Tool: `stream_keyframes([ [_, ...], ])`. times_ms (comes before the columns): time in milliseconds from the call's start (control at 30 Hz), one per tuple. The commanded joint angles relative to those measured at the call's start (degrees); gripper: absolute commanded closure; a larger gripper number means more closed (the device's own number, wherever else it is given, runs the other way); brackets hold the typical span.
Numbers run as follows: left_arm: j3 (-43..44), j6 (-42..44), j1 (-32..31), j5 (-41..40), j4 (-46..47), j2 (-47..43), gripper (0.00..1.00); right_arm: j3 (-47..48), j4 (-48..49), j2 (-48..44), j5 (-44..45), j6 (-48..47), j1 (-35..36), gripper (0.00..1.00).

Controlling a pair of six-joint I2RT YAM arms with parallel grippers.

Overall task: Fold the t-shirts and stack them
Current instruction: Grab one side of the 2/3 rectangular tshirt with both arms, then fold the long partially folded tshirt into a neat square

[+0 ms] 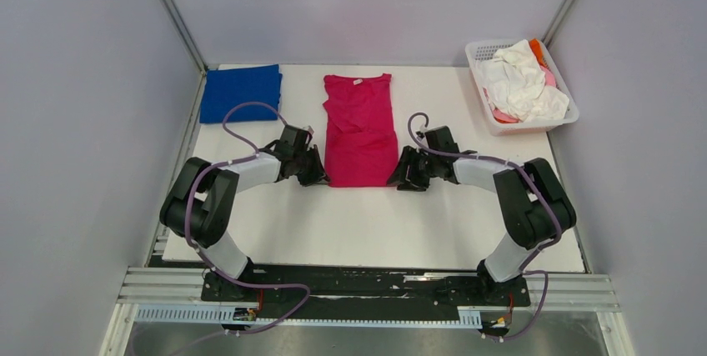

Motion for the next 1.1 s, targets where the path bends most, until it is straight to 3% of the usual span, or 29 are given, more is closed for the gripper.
stream_keyframes([
  [0,-1.86,1.21,-0.51,-2.84,-3.34,1.76,1.00,0.57,1.10,3.40,6.01,0.17,0.54,0.52],
  [100,-2.48,1.45,-0.59,-2.90,-2.99,1.49,1.00,1.53,1.04,4.73,7.34,-0.28,0.88,0.60],
  [233,-3.31,1.61,-1.06,-2.18,-2.83,0.16,1.00,1.06,0.16,5.08,6.17,-1.31,1.71,0.97],
  [267,-4.02,1.49,-1.52,-1.95,-2.98,-1.06,1.00,0.59,-0.40,4.46,5.23,-2.01,2.00,1.00],
  [600,-13.02,-0.20,-8.49,-2.29,-13.06,-25.26,1.00,-4.89,-17.08,-15.20,4.85,-10.58,10.98,1.00],
  [700,-13.79,-0.87,-9.62,-0.69,-18.30,-36.27,1.00,-5.65,-18.73,-21.51,1.74,-11.36,11.13,1.00],
  [833,-14.61,-2.90,-9.58,2.60,-17.31,-45.45,1.00,-3.67,-17.73,-26.54,-0.08,-12.54,11.09,1.00],
  [1067,-6.77,-0.34,-8.75,-4.30,-15.95,-40.11,1.00,4.18,-16.17,-25.38,-0.51,-13.15,9.79,1.00],
])
